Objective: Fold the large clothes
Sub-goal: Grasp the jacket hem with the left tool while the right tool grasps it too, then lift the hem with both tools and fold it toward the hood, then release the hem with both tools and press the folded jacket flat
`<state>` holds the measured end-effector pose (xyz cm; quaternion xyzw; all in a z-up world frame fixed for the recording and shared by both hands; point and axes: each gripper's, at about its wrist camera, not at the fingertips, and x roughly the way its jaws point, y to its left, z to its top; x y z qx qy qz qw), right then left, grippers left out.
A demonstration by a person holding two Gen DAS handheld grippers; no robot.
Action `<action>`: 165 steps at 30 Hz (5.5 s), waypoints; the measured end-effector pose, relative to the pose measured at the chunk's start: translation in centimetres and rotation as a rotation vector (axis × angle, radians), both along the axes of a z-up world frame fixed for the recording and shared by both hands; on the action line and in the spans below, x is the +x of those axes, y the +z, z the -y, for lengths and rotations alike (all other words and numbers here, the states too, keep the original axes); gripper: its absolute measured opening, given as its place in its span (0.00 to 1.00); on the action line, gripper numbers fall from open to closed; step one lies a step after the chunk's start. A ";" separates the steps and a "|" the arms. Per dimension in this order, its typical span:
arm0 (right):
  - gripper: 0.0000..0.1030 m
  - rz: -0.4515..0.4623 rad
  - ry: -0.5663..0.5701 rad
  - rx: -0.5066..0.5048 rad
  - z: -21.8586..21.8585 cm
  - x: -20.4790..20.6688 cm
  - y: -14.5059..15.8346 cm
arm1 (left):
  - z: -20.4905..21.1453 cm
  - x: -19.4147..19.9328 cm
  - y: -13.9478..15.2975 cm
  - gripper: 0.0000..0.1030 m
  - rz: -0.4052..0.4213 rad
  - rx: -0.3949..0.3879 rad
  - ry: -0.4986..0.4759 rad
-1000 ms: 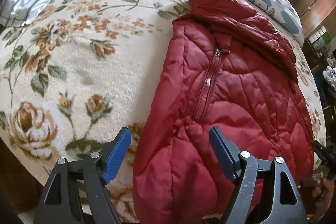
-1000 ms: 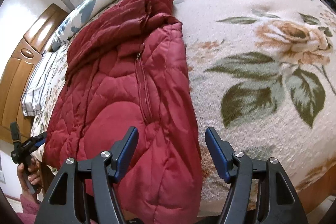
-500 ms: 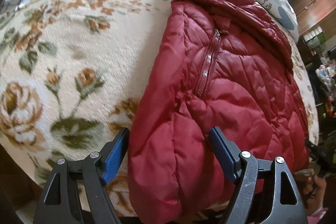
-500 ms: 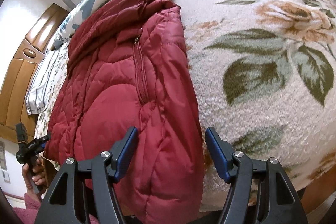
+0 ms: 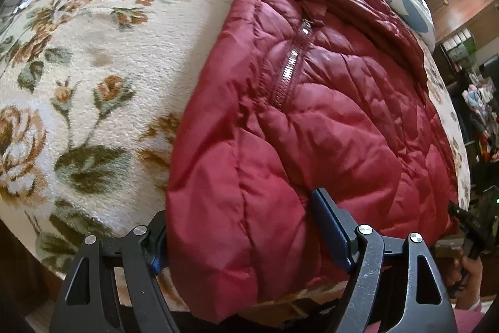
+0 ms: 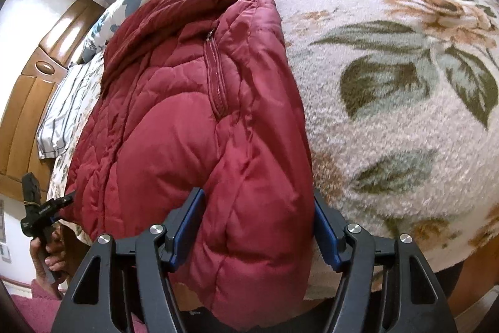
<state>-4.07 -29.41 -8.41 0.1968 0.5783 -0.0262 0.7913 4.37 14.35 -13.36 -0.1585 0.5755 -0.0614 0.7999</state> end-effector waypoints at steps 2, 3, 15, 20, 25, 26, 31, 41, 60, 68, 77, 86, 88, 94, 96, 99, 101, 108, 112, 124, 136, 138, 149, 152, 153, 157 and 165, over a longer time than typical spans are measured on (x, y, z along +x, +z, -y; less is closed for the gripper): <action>0.64 0.000 0.002 0.017 0.0 -0.3 -0.1 | 0.5 0.0 -0.1 0.74 -0.001 0.010 -0.008; 0.63 0.001 0.001 0.022 0.0 -0.5 -0.2 | 0.8 0.0 -0.1 0.74 -0.001 0.014 -0.014; 0.26 0.039 0.054 0.035 -1.2 -0.6 0.4 | 2.4 -0.4 1.1 0.24 0.049 0.040 -0.079; 0.22 0.064 0.050 0.058 -1.1 -0.6 1.0 | 2.2 -1.0 2.1 0.20 0.074 0.039 -0.074; 0.20 0.117 0.040 0.101 -0.9 -0.5 2.5 | 1.6 -1.6 3.8 0.17 0.109 0.016 -0.069; 0.20 0.131 0.037 0.113 -0.8 -0.5 2.8 | 1.5 -1.7 4.2 0.17 0.119 0.013 -0.070; 0.19 0.218 0.008 0.173 -0.7 -0.1 4.7 | 1.7 -2.0 7.0 0.16 0.188 -0.001 -0.071; 0.19 0.390 0.001 0.171 -0.6 3.7 8.8 | 2.3 -0.6 12.7 0.16 0.350 0.036 -0.071; 0.19 0.499 0.001 0.100 0.2 13.9 11.4 | 3.8 8.4 15.5 0.16 0.442 0.077 -0.015; 0.20 0.521 -0.034 0.062 0.8 18.2 10.9 | 5.1 13.1 15.2 0.17 0.451 0.132 0.010; 0.20 0.528 -0.064 -0.028 1.3 23.4 9.0 | 7.7 19.2 14.0 0.18 0.453 0.220 0.034; 0.21 0.493 -0.167 -0.054 3.6 28.8 7.1 | 9.5 27.1 12.2 0.18 0.430 0.271 0.057; 0.22 0.478 -0.180 -0.066 3.8 30.2 6.4 | 9.8 29.0 11.4 0.18 0.416 0.276 0.068; 0.22 0.421 -0.219 -0.090 4.7 33.6 2.9 | 11.2 34.7 7.8 0.21 0.369 0.330 0.081; 0.22 0.411 -0.227 -0.099 5.0 34.2 2.0 | 11.6 36.3 6.8 0.22 0.361 0.347 0.079; 0.22 0.400 -0.219 -0.132 5.2 35.4 0.6 | 11.8 38.3 5.1 0.23 0.339 0.354 0.081; 0.23 0.392 -0.218 -0.147 5.3 36.1 0.0 | 11.7 39.7 3.7 0.23 0.312 0.353 0.087; 0.25 0.370 -0.205 -0.181 5.1 38.5 -2.0 | 10.8 42.1 2.0 0.26 0.272 0.324 0.128; 0.25 0.354 -0.222 -0.152 5.8 39.5 -3.1 | 10.3 42.4 2.1 0.27 0.268 0.297 0.127; 0.26 0.348 -0.238 -0.152 6.3 39.9 -4.2 | 9.7 32.4 7.9 0.48 0.422 0.236 0.102; 0.31 0.343 -0.225 -0.167 5.9 39.9 -3.3 | 15.8 25.7 4.5 0.52 0.387 0.296 -0.078; 0.36 0.346 -0.230 -0.145 6.0 39.5 -2.4 | 16.1 26.3 3.3 0.53 0.369 0.343 -0.072; 0.73 0.469 0.097 -0.237 -3.0 33.8 3.6 | 17.0 28.3 1.7 0.53 0.356 0.414 -0.079; 0.71 0.327 0.241 -0.268 -5.4 35.5 0.2 | 17.3 28.8 2.2 0.53 0.353 0.415 -0.097; 0.71 0.307 0.242 -0.287 -5.3 36.0 -0.6 | 17.0 29.3 2.3 0.53 0.354 0.416 -0.097; 0.72 0.261 0.143 -0.255 -2.0 38.0 -2.7 | 14.7 31.8 2.1 0.53 0.332 0.425 -0.052; 0.74 0.216 0.045 -0.202 1.2 41.1 -4.4 | 13.6 37.6 -0.1 0.56 0.266 0.431 0.022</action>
